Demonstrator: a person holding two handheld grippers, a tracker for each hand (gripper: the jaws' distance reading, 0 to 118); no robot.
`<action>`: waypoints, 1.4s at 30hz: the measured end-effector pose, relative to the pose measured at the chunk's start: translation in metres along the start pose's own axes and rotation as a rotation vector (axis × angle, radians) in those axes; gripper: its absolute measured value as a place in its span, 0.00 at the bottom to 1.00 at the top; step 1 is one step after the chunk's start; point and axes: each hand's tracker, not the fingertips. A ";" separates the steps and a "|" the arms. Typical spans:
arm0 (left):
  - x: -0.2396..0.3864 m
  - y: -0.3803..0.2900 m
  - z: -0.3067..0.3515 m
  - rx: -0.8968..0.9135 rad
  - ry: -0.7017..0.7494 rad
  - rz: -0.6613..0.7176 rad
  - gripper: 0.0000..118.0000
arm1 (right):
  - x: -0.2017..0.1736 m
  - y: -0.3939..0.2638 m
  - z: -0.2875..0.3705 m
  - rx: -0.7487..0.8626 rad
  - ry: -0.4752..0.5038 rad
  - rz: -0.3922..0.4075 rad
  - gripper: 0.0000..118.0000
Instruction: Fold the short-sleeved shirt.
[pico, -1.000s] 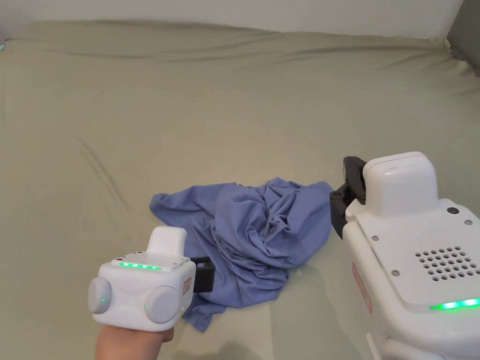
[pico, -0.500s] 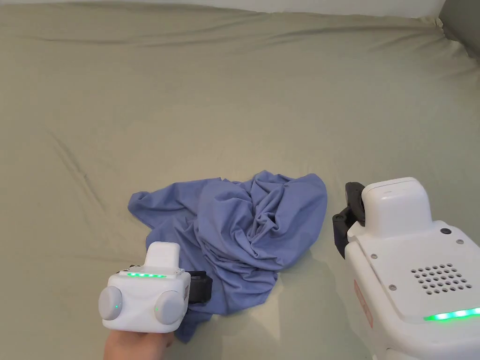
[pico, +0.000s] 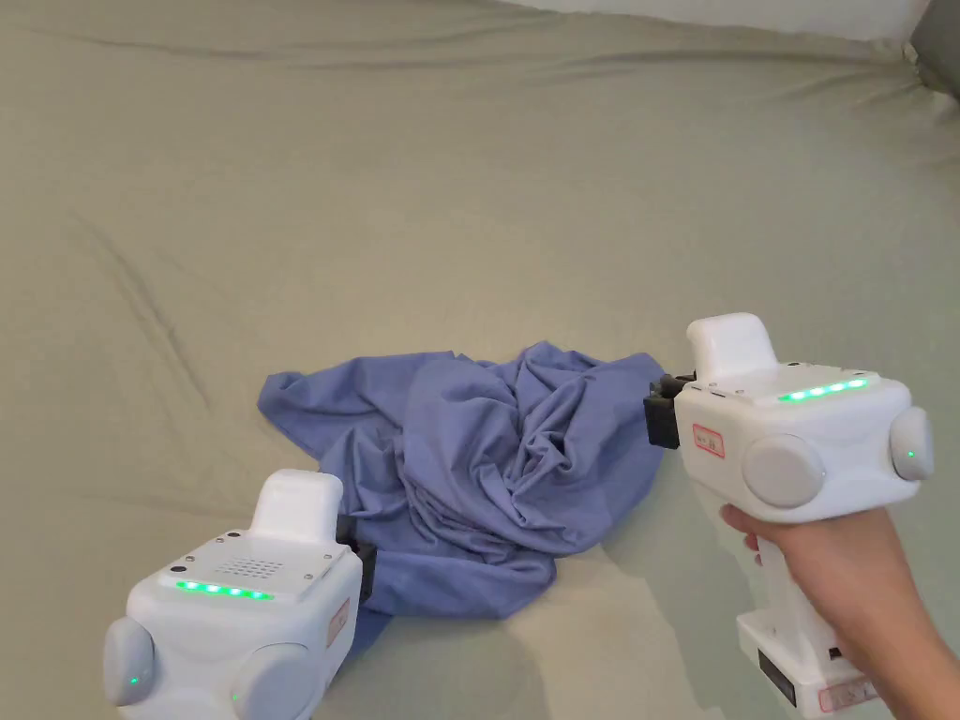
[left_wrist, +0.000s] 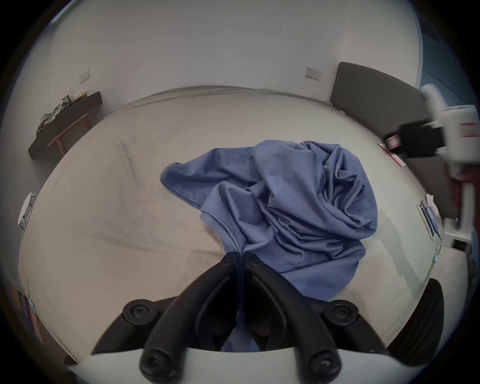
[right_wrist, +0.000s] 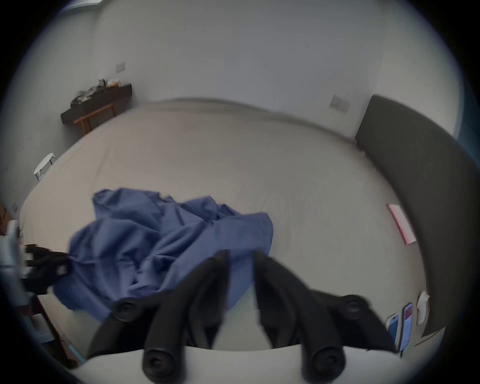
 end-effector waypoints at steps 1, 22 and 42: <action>-0.002 -0.001 0.004 0.003 -0.002 0.006 0.02 | 0.004 0.002 -0.024 -0.034 -0.003 -0.002 0.54; -0.017 -0.009 0.004 -0.020 -0.009 0.002 0.02 | -0.009 -0.007 -0.101 -0.165 0.041 0.157 0.09; -0.101 0.123 0.189 0.578 0.086 0.116 0.02 | 0.062 0.051 0.211 0.541 0.018 -0.290 0.10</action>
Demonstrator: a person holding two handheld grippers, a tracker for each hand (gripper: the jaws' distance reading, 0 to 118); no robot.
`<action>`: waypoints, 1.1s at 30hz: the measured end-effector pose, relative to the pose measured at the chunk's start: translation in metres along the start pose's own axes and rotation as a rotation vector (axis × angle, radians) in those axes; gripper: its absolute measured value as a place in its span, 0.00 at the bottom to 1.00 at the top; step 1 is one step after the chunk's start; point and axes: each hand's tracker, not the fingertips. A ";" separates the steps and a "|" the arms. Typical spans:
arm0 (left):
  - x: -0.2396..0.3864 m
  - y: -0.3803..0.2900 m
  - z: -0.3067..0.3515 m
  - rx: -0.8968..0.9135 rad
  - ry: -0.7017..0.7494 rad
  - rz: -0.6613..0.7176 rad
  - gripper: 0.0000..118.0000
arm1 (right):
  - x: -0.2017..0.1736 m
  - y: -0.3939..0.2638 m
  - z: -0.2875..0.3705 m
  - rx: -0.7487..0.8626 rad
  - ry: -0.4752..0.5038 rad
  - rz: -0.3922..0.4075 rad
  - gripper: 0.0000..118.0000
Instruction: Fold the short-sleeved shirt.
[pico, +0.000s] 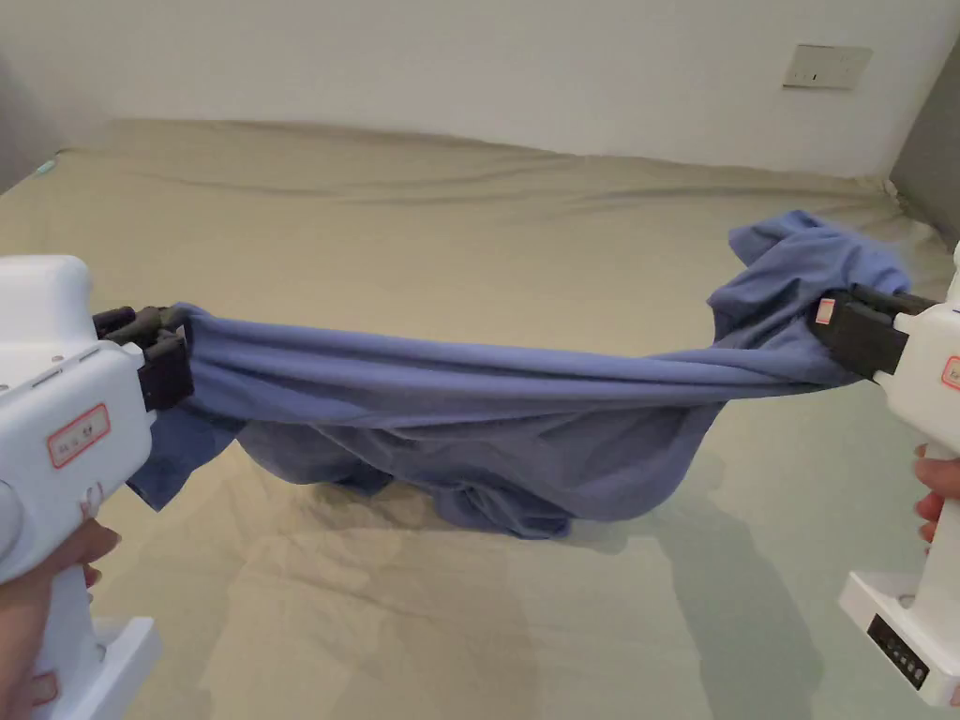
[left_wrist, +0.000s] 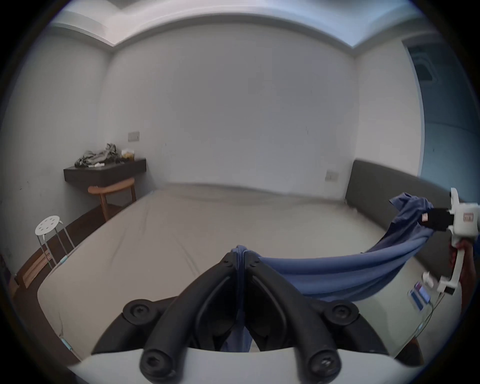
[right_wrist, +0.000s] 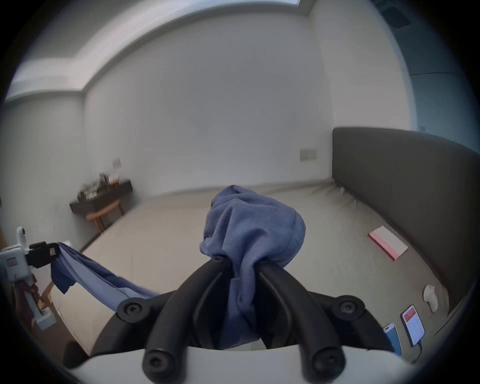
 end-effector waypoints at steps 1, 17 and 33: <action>0.002 0.011 0.005 0.024 -0.006 -0.001 0.01 | -0.005 0.008 0.009 0.037 -0.001 0.006 0.10; 0.006 0.130 0.039 0.241 -0.038 -0.030 0.02 | -0.048 0.095 0.058 0.273 -0.070 0.078 0.10; 0.003 0.206 -0.073 0.208 -0.074 -0.061 0.02 | -0.050 0.170 -0.058 0.322 -0.164 0.064 0.10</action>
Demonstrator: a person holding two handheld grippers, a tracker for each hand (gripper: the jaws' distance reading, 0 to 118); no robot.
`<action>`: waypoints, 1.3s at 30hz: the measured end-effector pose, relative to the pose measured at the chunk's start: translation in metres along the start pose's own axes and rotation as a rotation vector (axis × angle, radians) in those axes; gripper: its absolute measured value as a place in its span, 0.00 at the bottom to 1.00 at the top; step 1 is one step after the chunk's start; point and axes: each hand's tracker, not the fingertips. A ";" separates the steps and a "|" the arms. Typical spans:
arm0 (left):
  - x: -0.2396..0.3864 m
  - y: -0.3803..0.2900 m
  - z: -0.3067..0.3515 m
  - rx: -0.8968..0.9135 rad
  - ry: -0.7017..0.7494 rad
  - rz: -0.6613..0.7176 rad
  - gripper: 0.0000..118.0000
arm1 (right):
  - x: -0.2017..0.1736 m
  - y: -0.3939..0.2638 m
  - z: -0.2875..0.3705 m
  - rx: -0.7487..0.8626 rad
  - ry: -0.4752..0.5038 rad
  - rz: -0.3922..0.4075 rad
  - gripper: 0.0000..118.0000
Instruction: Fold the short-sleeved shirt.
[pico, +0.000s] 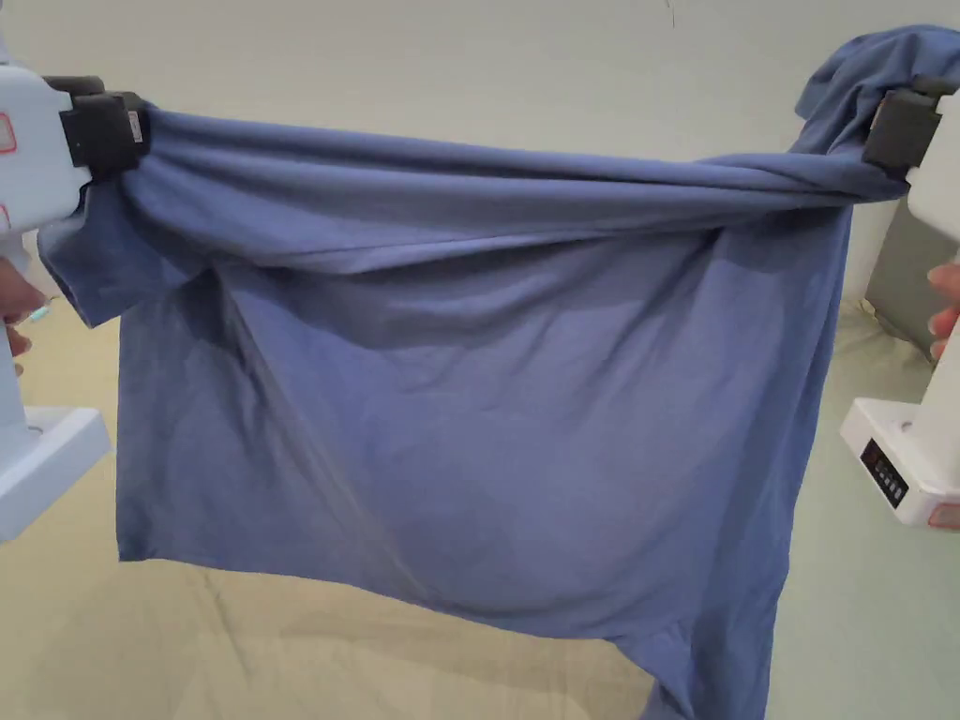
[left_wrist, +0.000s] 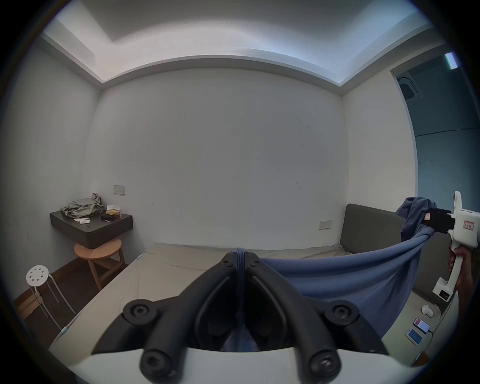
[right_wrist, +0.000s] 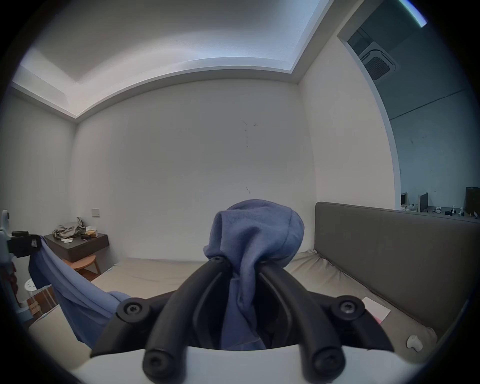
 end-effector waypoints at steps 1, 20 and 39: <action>0.000 0.003 -0.013 -0.003 0.002 -0.005 0.02 | -0.001 0.002 -0.011 0.000 -0.006 -0.002 0.10; -0.029 -0.013 -0.175 -0.048 0.048 -0.010 0.02 | -0.022 -0.040 -0.157 -0.067 -0.066 0.016 0.10; -0.040 -0.289 -0.040 -0.518 0.076 0.013 0.02 | 0.005 -0.306 0.011 -0.605 -0.113 -0.153 0.10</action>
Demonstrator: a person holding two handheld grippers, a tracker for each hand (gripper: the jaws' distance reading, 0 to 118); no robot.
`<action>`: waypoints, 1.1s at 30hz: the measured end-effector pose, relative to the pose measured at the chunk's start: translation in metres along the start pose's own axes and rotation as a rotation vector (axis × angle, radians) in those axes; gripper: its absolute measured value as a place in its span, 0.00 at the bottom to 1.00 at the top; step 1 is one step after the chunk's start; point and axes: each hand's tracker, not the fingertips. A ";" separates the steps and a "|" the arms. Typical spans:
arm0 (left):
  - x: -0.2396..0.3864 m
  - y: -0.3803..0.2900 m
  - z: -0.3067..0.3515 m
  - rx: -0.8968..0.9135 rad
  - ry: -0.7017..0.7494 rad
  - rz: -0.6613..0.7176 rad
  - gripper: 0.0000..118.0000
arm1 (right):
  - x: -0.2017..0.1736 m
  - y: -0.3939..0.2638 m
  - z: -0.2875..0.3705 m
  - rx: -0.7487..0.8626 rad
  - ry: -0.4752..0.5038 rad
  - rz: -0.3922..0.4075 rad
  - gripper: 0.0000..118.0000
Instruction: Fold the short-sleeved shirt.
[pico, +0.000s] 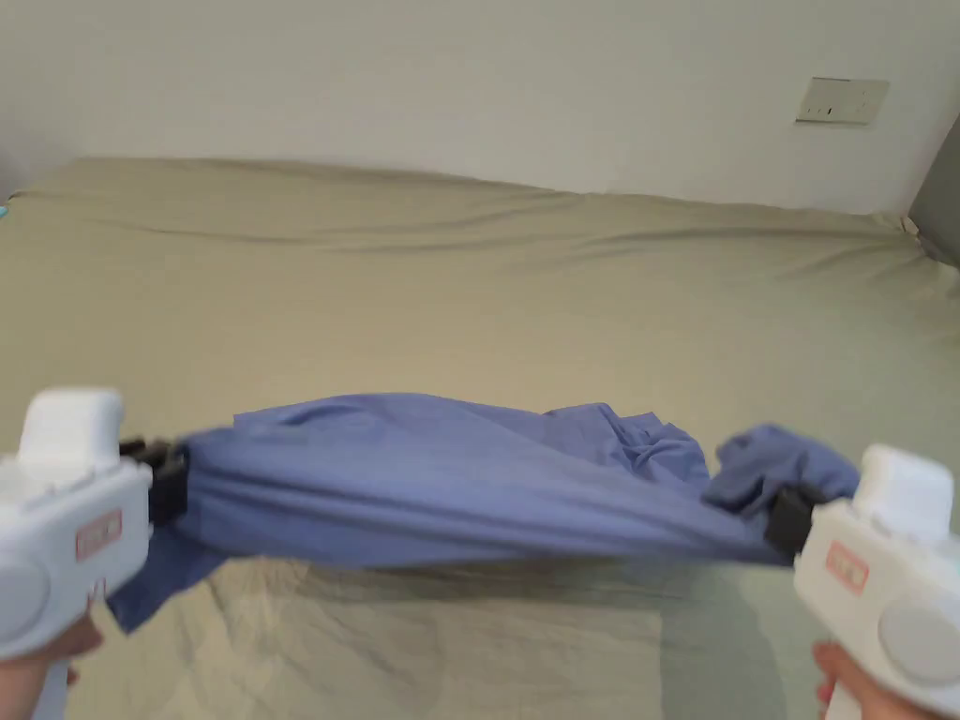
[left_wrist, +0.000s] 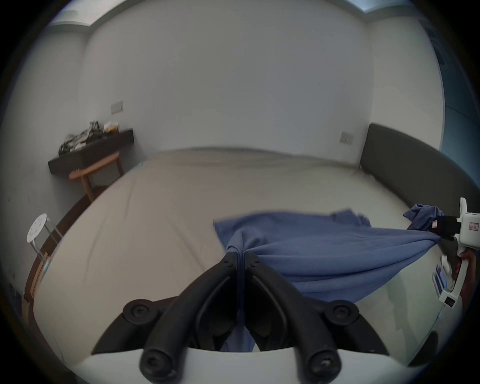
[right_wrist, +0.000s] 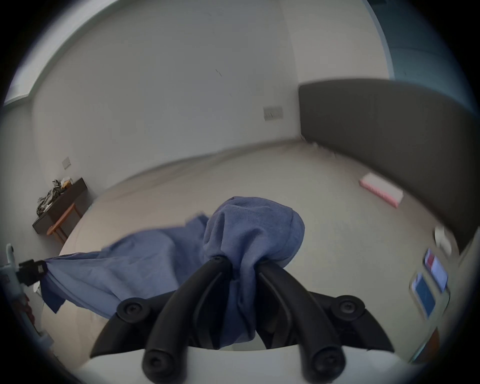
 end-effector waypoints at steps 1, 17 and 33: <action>0.000 -0.020 0.007 -0.035 0.001 0.004 0.02 | 0.011 -0.020 0.003 -0.052 -0.005 -0.026 0.09; -0.016 -0.195 0.106 -0.369 0.010 -0.046 0.02 | 0.079 -0.200 0.111 -0.376 -0.079 -0.081 0.10; -0.017 -0.170 0.134 -0.279 0.023 0.056 0.96 | 0.075 -0.158 0.154 -0.210 -0.126 0.101 1.00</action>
